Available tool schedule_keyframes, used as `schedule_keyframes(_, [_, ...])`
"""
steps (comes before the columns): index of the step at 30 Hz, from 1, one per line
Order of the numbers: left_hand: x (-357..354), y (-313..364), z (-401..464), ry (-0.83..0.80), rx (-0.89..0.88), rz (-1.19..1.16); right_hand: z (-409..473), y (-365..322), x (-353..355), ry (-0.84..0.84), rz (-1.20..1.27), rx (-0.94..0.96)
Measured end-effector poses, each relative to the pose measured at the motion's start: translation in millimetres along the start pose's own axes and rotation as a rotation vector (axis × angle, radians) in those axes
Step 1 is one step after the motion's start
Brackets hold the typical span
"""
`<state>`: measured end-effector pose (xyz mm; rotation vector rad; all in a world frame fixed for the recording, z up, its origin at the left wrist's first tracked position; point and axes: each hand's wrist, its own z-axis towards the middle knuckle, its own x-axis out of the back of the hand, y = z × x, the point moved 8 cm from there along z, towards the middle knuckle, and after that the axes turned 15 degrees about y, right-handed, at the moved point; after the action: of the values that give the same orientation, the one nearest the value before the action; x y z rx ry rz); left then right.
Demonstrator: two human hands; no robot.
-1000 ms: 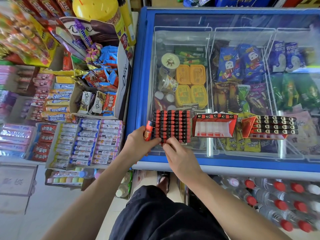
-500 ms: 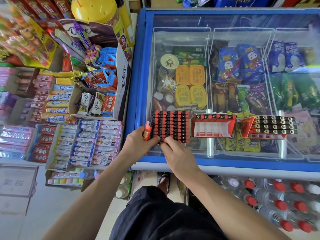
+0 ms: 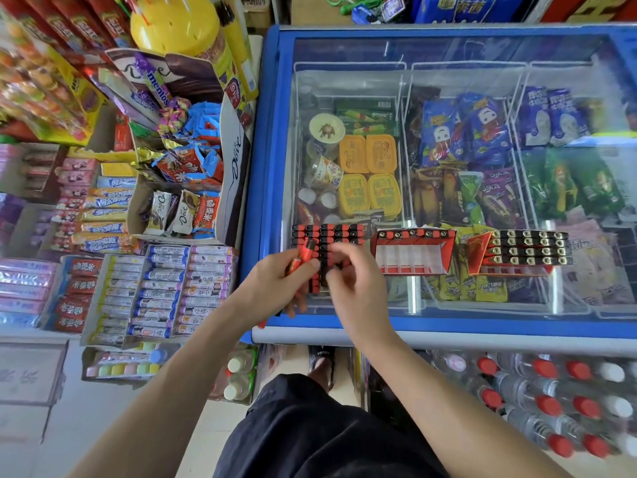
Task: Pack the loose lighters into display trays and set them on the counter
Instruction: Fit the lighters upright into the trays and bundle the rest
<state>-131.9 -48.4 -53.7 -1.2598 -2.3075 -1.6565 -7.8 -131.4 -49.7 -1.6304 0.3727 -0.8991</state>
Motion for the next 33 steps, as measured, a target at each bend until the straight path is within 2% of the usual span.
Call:
schedule_keyframes(2, [-9,7,-4,-0.100,-0.023,0.003,6,7,-3,-0.071,0.292,-0.392])
schedule_keyframes(3, [-12,11,-6,-0.134,-0.034,0.008,6,6,-6,-0.131,0.403,-0.525])
schedule_keyframes(4, [-15,13,-7,-0.156,-0.044,0.010,6,5,-7,-0.192,0.445,-0.578])
schedule_keyframes(7, [-18,19,-10,-0.194,-0.058,0.002,11,3,0,-0.277,0.427,-0.545])
schedule_keyframes(12, [-21,22,-13,-0.196,-0.069,0.008,13,7,17,-0.155,0.504,-0.508])
schedule_keyframes(17, [-11,15,-2,-0.040,-0.106,0.116,12,12,36,-0.048,0.330,-0.322])
schedule_keyframes(23, [-3,0,2,0.044,-0.066,0.143,5,16,49,0.059,0.139,-0.095])
schedule_keyframes(29, [-1,-8,5,0.068,-0.124,0.256,-5,8,47,0.003,-0.112,0.287])
schedule_keyframes(33, [-1,-12,8,0.083,-0.108,0.277,-18,12,28,-0.116,-0.233,0.439])
